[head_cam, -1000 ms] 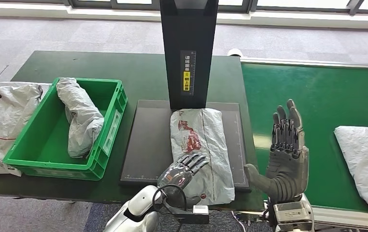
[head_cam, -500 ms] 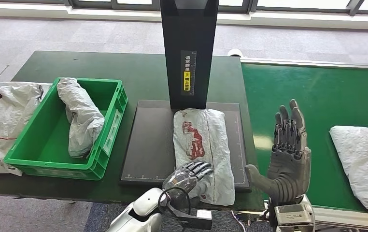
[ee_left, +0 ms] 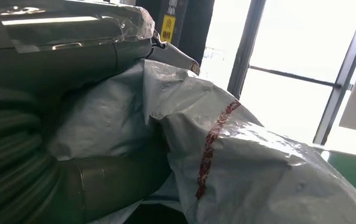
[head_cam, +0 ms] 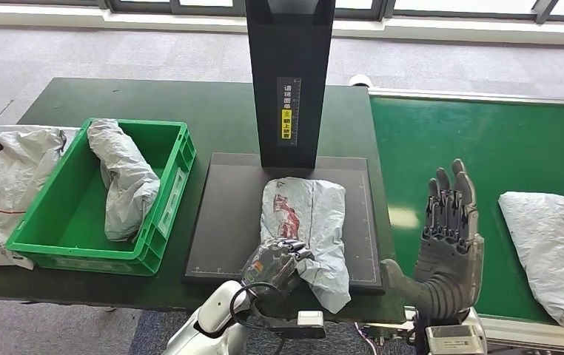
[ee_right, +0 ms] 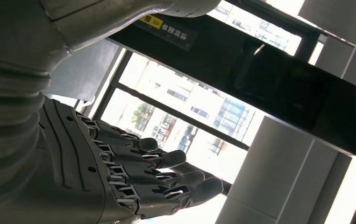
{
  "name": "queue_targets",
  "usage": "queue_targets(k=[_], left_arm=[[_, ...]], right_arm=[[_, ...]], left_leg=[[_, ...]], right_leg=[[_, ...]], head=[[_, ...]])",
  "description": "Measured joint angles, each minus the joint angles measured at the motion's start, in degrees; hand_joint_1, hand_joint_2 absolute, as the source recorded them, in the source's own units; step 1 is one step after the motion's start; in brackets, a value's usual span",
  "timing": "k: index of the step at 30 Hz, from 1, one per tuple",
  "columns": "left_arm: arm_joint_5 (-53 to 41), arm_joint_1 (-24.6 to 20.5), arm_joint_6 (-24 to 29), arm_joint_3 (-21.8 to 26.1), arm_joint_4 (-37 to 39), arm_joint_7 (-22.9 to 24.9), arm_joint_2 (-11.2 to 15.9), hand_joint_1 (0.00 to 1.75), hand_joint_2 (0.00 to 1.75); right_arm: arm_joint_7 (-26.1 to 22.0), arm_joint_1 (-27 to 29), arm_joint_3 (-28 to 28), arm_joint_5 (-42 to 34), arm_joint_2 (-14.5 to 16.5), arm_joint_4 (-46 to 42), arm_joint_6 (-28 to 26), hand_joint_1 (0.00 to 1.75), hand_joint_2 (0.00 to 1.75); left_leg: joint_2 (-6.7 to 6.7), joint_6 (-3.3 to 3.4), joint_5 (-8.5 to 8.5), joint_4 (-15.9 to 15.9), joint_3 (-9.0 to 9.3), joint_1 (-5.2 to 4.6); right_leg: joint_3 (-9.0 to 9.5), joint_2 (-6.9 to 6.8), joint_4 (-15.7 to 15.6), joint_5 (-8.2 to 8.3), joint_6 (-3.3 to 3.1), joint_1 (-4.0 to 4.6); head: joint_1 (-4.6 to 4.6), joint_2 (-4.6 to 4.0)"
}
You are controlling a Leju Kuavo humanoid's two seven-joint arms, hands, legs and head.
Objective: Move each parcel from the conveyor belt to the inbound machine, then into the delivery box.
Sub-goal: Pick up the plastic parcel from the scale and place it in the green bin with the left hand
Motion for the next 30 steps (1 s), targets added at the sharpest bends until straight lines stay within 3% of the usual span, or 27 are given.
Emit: queue_targets(k=[10, 18, 24, 30], left_arm=[[5.61, 3.62, 6.41, 1.96, -13.04, -2.31, 0.98, 1.75, 1.75], [7.43, 8.22, 8.55, 9.09, -25.57, -9.82, -0.23, 1.75, 1.75], [20.17, 10.52, 8.66, 19.67, -37.13, -17.76, -1.18, 1.75, 1.75], [27.53, 11.0, 8.79, 30.57, -42.13, -18.7, -1.59, 1.75, 1.75]], right_arm=[[-0.66, 2.54, 0.0, 0.02, 0.0, -1.86, -1.19, 0.0, 1.75], [-0.73, 3.75, 0.0, 0.01, 0.0, -2.76, -1.67, 0.0, 1.75], [-0.5, 3.18, 0.0, -0.08, -0.02, -2.68, -1.66, 0.0, 1.75], [0.02, 1.94, 0.13, -0.01, -0.02, -2.32, -1.68, 0.0, 1.75]], left_leg=[[-0.02, 0.0, -0.01, -0.01, -0.02, 0.0], [0.0, 0.0, -0.01, -0.01, -0.03, 0.01], [0.08, -0.02, 0.0, -0.03, 0.02, 0.02], [0.04, -0.05, 0.03, -0.04, 0.03, 0.05]], right_leg=[[-0.01, -0.01, 0.0, -0.02, 0.01, 0.0], [-0.02, 0.0, 0.01, -0.03, 0.0, 0.01], [-0.03, 0.06, 0.05, -0.04, -0.04, 0.03], [0.0, -0.01, 0.07, -0.05, -0.06, 0.04]], head=[[0.0, 0.0], [0.01, 0.0], [0.0, 0.0], [0.0, 0.0]])
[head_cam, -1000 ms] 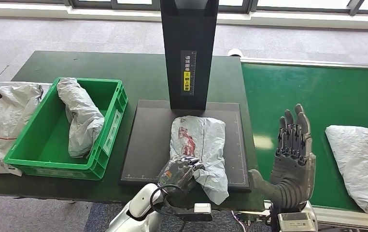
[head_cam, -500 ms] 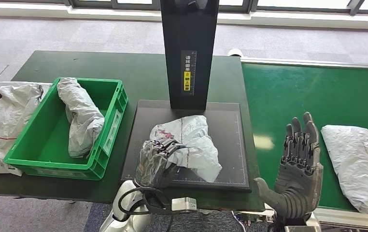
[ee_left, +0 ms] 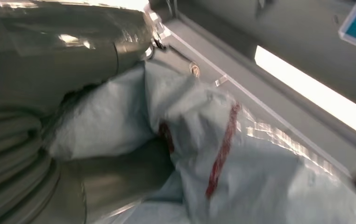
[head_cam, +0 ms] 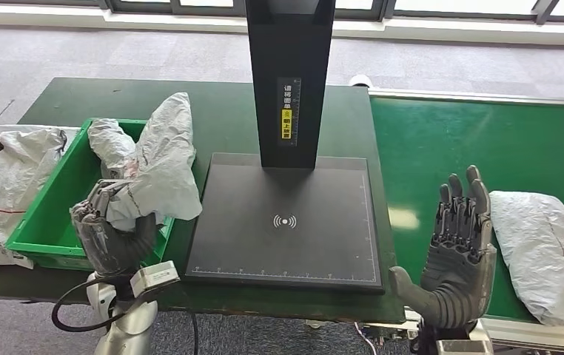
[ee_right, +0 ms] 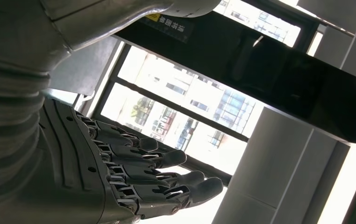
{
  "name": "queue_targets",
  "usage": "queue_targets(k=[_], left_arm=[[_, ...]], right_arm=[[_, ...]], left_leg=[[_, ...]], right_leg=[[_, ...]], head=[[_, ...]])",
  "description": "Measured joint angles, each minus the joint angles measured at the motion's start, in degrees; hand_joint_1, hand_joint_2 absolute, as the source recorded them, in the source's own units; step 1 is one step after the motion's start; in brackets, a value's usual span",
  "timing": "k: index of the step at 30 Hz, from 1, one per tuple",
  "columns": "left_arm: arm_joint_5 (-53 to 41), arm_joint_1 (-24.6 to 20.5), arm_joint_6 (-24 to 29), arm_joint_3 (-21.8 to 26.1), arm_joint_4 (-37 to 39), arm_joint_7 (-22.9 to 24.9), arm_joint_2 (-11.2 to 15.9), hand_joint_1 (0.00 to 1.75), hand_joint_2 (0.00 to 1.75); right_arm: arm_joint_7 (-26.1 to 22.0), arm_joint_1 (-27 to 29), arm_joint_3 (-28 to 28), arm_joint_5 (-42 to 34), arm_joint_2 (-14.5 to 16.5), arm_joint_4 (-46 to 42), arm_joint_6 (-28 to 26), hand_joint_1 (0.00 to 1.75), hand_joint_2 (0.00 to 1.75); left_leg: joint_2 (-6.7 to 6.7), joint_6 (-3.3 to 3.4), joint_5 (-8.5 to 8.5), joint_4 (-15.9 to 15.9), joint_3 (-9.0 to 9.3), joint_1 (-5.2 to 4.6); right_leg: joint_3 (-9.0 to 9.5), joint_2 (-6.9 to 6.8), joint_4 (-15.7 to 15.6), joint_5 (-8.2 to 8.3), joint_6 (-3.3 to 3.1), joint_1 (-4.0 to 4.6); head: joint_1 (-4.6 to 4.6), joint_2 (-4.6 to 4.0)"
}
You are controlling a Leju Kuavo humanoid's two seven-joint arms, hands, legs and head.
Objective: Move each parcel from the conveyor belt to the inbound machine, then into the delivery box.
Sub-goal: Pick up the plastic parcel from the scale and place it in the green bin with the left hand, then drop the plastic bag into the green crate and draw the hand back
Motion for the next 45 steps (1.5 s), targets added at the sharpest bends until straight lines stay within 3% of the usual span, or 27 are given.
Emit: queue_targets(k=[7, 13, 17, 24, 28, 35, 38, 39, 42, 45], left_arm=[[3.43, -2.46, 0.0, 13.18, 2.68, 0.99, -0.25, 1.75, 1.75], [2.03, -3.96, 0.0, 17.54, 5.02, 2.17, -0.4, 1.75, 1.75], [-6.39, -8.62, 0.0, 21.18, 11.26, 7.21, -0.31, 1.75, 1.75], [-23.88, -18.8, 0.0, 32.82, 27.6, 14.84, 2.22, 1.75, 1.75], [-26.86, -20.91, 0.0, 37.62, 34.09, 17.57, 3.52, 1.03, 1.75], [-27.31, -22.41, 0.13, 39.53, 40.84, 19.96, 5.09, 1.03, 1.75], [-27.31, -22.85, 0.22, 39.58, 42.05, 20.05, 5.45, 0.28, 1.75], [-27.3, -23.0, 0.23, 39.61, 42.37, 20.07, 5.53, 0.02, 1.31], [-26.37, -23.32, 0.26, 39.71, 43.04, 19.81, 5.68, 0.0, 0.0], [-23.06, -23.29, 0.26, 39.71, 43.1, 17.84, 5.63, 0.0, 0.0]], right_arm=[[0.55, -1.11, 0.66, 0.2, 0.0, 0.86, 0.16, 0.0, 1.75], [0.71, -1.64, 0.89, 0.25, 0.0, 1.34, 0.21, 0.0, 1.75], [1.32, -2.45, 1.07, 0.59, 0.0, 1.62, 0.73, 0.0, 1.75], [2.48, -4.99, 1.97, 1.34, 0.0, 2.84, 1.56, 0.0, 1.75], [2.79, -5.58, 2.16, 1.54, 0.0, 3.28, 1.61, 0.0, 1.75], [3.24, -5.68, 2.16, 2.01, 0.02, 3.31, 1.95, 0.0, 1.75], [3.25, -5.7, 2.16, 2.04, 0.02, 3.31, 1.95, 0.0, 1.75], [3.25, -5.71, 2.16, 2.04, 0.02, 3.31, 1.95, 0.0, 1.75], [3.27, -5.77, 2.16, 2.08, 0.04, 3.33, 2.03, 0.0, 1.75], [3.29, -5.89, 2.16, 2.18, 0.09, 3.45, 2.08, 0.0, 1.75]], left_leg=[[0.02, -0.01, 0.02, 0.0, 0.01, 0.0], [0.01, -0.02, 0.02, 0.0, 0.0, -0.01], [-0.06, -0.02, 0.04, 0.0, -0.02, -0.01], [0.04, -0.11, 0.14, 0.0, 0.05, 0.02], [0.01, -0.12, 0.14, 0.0, 0.03, 0.05], [-0.18, -0.1, 0.13, -0.01, 0.0, 0.03], [-0.19, -0.09, 0.16, -0.01, 0.02, 0.03], [-0.19, -0.09, 0.18, -0.01, 0.02, 0.03], [-0.21, -0.12, 0.26, -0.01, 0.04, 0.03], [-0.21, -0.17, 0.31, -0.01, 0.04, 0.04]], right_leg=[[-0.02, 0.01, 0.0, 0.01, -0.01, 0.0], [-0.03, 0.01, -0.01, 0.01, -0.02, -0.01], [0.0, -0.07, -0.01, 0.03, -0.03, 0.0], [-0.03, 0.03, 0.05, 0.15, -0.2, 0.04], [-0.03, 0.02, 0.06, 0.14, -0.21, 0.07], [0.02, -0.18, 0.04, 0.07, -0.17, 0.04], [0.05, -0.22, 0.04, 0.06, -0.17, 0.04], [0.06, -0.23, 0.04, 0.07, -0.17, 0.04], [0.08, -0.26, 0.05, 0.09, -0.2, 0.04], [0.07, -0.27, 0.06, 0.14, -0.24, 0.06]], head=[[0.0, 0.0], [0.0, 0.0], [0.0, 0.0], [0.0, 0.0], [0.0, 0.0], [0.0, 0.0], [0.0, 0.0], [0.0, 0.0], [0.0, 0.0], [0.0, 0.0]])
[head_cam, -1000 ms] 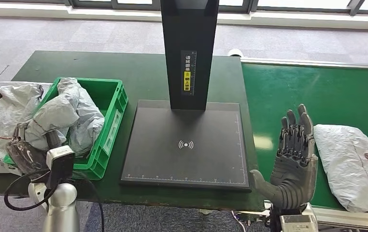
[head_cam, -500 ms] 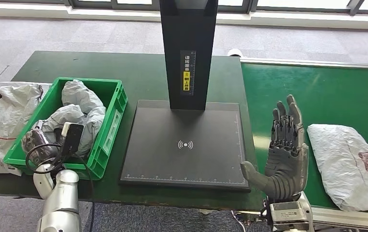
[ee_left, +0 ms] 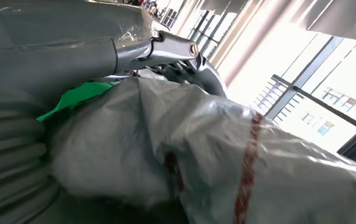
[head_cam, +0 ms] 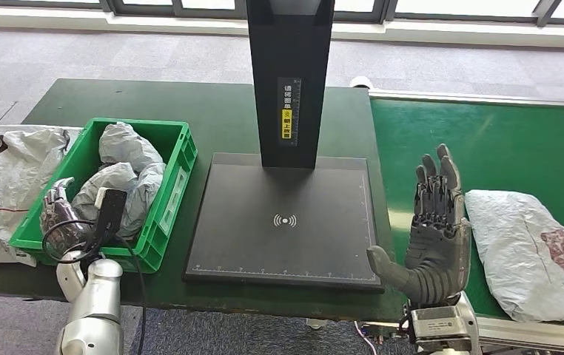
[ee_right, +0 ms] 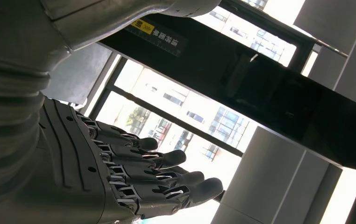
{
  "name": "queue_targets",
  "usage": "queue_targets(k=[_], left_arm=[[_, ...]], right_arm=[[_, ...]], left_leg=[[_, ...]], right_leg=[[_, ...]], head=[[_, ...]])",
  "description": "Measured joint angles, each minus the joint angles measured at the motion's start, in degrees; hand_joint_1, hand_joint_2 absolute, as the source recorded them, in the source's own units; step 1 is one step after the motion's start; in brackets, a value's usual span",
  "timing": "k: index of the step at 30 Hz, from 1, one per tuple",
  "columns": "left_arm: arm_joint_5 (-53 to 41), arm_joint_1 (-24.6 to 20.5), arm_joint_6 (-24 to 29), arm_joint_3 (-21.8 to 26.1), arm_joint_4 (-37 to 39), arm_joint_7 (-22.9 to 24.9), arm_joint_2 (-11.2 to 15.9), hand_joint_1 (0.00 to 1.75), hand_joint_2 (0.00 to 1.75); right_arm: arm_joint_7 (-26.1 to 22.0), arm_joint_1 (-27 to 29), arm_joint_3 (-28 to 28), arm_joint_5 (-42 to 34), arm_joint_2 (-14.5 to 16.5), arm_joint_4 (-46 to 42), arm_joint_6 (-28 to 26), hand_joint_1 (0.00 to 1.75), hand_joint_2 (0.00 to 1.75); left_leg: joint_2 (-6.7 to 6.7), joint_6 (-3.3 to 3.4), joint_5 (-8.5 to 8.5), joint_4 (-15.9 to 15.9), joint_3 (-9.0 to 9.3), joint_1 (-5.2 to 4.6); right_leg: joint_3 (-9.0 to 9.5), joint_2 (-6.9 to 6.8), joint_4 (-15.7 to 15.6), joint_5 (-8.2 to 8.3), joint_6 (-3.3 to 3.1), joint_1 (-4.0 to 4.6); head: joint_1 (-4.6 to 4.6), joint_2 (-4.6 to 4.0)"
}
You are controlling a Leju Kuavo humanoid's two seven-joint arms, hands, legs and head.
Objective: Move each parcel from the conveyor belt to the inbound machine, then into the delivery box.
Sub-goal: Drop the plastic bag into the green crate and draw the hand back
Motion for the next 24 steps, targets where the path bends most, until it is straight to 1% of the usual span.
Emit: queue_targets(k=[3, 6, 8, 10, 12, 14, 16, 20, 24], left_arm=[[5.14, 0.53, 0.0, 0.0, -0.91, -3.08, -0.56, 0.0, 0.0], [9.75, 1.99, 0.0, -0.78, -3.12, -4.41, -1.59, 0.0, 0.0], [14.65, 3.88, 0.0, -3.34, -5.47, -4.45, -2.21, 0.0, 0.0], [19.76, 6.32, 0.0, -7.12, -8.2, -4.7, -2.64, 0.0, 0.0], [23.22, 8.95, -0.01, -10.69, -11.25, -6.24, -3.29, 0.0, 0.0], [24.36, 11.51, -0.02, -13.62, -15.31, -9.95, -4.39, 0.0, 0.0], [23.08, 13.73, -0.02, -16.07, -20.15, -12.8, -5.6, 0.0, 0.0], [18.15, 16.65, -0.02, -20.53, -29.22, -11.86, -6.55, 0.0, 0.0], [18.4, 17.44, -0.02, -23.42, -33.53, -13.57, -6.6, 0.0, 0.0]], right_arm=[[-0.02, -0.09, 0.0, 0.14, 0.07, 0.15, -0.01, 0.0, 1.75], [-0.01, -0.32, 0.0, 0.38, 0.13, 0.35, -0.17, 0.0, 1.75], [0.21, -0.4, 0.0, 0.83, 0.13, 0.55, -0.43, 0.0, 1.75], [1.19, -0.41, 0.0, 1.71, 0.13, 0.77, -0.55, 0.0, 1.75], [4.19, -0.59, 0.0, 4.52, 0.13, 1.35, -0.9, 0.0, 1.75], [10.23, -1.11, 0.0, 12.03, 0.09, 3.09, -2.31, 0.0, 1.75], [15.62, -1.71, 0.0, 20.34, 0.04, 5.64, -4.04, 0.0, 1.75], [21.01, -2.53, 0.0, 29.43, -0.05, 10.97, -5.93, 0.0, 1.75], [23.83, -2.71, 0.02, 32.67, -0.19, 15.01, -6.71, 0.0, 1.75]], left_leg=[[0.0, -0.01, 0.02, 0.0, 0.0, 0.0], [0.01, -0.01, 0.0, 0.01, 0.0, -0.01], [0.01, 0.0, -0.02, 0.01, -0.01, -0.03], [0.0, 0.03, -0.04, 0.01, -0.05, -0.03], [0.02, 0.04, -0.08, 0.01, -0.11, -0.03], [0.05, 0.04, -0.1, 0.01, -0.14, -0.03], [0.06, 0.05, -0.11, 0.01, -0.15, -0.03], [0.08, 0.04, -0.11, 0.01, -0.15, -0.02], [0.05, 0.03, -0.1, 0.01, -0.16, 0.02]], right_leg=[[-0.01, 0.01, 0.01, 0.01, 0.0, 0.0], [-0.02, 0.04, 0.0, 0.01, 0.01, -0.02], [-0.04, 0.06, 0.0, 0.01, 0.01, -0.04], [-0.07, 0.06, -0.01, 0.0, 0.02, -0.05], [-0.12, 0.07, -0.02, 0.0, 0.02, -0.04], [-0.15, 0.11, -0.02, -0.01, 0.03, -0.04], [-0.16, 0.12, -0.03, -0.01, 0.03, -0.04], [-0.2, 0.12, -0.03, 0.0, 0.03, -0.01], [-0.19, 0.07, -0.01, -0.01, 0.02, 0.07]], head=[[0.0, 0.0], [0.0, 0.0], [0.0, 0.0], [0.0, 0.0], [0.0, 0.0], [0.0, 0.0], [0.0, 0.0], [0.0, 0.0], [0.0, 0.0]])
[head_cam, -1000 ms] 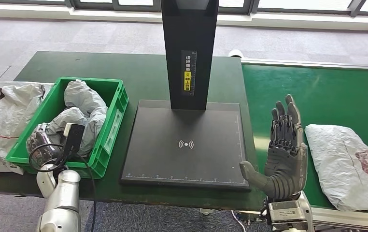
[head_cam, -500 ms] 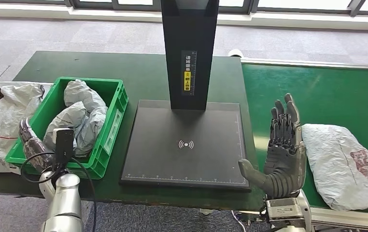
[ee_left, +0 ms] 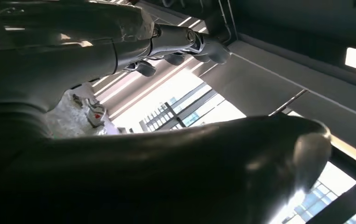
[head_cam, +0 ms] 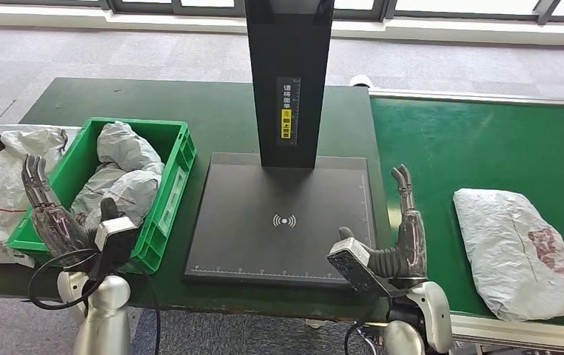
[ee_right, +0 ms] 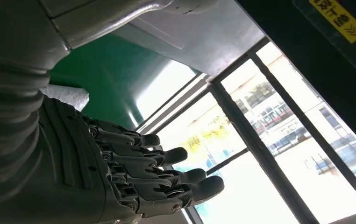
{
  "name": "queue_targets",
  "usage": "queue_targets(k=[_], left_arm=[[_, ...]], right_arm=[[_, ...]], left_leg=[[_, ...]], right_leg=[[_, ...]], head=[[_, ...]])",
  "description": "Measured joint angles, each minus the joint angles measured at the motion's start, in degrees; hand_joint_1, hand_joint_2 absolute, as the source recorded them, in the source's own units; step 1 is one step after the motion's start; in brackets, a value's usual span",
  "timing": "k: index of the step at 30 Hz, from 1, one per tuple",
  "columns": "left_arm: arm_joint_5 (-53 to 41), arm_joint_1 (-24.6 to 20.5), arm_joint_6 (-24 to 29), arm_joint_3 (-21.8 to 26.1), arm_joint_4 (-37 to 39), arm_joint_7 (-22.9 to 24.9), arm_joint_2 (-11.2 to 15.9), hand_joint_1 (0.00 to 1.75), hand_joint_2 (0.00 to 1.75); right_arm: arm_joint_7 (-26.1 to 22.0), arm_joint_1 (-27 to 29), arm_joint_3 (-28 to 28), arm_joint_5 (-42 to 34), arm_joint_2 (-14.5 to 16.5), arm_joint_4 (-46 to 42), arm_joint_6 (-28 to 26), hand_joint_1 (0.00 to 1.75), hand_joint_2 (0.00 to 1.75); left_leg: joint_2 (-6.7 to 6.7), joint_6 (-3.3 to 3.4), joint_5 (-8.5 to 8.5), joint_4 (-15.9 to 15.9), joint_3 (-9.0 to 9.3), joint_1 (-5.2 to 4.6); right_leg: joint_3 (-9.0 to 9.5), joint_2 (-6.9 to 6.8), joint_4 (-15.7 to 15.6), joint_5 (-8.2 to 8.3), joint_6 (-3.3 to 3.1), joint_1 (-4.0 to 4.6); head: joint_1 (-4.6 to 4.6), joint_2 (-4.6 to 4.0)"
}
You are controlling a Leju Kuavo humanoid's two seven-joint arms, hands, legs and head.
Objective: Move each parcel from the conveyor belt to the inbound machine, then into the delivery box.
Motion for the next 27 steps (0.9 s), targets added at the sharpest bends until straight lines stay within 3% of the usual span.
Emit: queue_targets(k=[27], left_arm=[[5.39, 1.01, -0.02, -6.47, -2.97, -3.91, 0.05, 0.0, 0.0]], right_arm=[[3.46, -0.31, -0.02, 0.89, -1.73, 6.39, 0.99, 0.0, 1.75]], left_leg=[[0.01, -0.01, 0.0, 0.0, -0.03, 0.05]], right_leg=[[-0.02, 0.03, 0.0, 0.0, -0.01, 0.02]], head=[[0.0, 0.0]])
